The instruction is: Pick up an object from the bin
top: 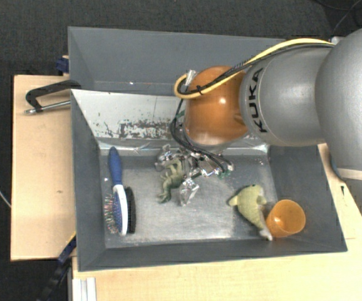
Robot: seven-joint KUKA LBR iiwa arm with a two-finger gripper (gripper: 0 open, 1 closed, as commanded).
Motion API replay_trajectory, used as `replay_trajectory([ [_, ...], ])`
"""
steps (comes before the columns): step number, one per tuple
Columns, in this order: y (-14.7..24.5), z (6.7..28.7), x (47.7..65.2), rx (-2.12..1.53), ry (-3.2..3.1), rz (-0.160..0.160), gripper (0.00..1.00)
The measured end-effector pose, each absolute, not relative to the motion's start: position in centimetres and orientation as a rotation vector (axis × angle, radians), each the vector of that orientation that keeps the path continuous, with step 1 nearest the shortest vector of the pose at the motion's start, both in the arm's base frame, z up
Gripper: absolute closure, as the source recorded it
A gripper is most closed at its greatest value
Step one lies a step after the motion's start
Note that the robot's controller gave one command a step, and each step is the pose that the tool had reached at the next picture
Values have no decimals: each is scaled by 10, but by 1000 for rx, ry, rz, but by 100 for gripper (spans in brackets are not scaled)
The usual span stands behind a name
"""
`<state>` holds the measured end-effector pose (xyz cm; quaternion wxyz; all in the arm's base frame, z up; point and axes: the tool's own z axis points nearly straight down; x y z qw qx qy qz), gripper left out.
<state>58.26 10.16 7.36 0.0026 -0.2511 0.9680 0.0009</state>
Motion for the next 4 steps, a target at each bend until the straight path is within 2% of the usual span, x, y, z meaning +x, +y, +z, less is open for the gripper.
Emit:
replay_trajectory([
  [1, 79, 73, 599, -1009, 2965, 5, 0],
  [2, 51, 73, 603, -981, 2972, 7, 0],
  [3, 54, 75, 604, -983, 2977, 4, 0],
  [4, 54, 76, 605, -979, 2976, 4, 100],
])
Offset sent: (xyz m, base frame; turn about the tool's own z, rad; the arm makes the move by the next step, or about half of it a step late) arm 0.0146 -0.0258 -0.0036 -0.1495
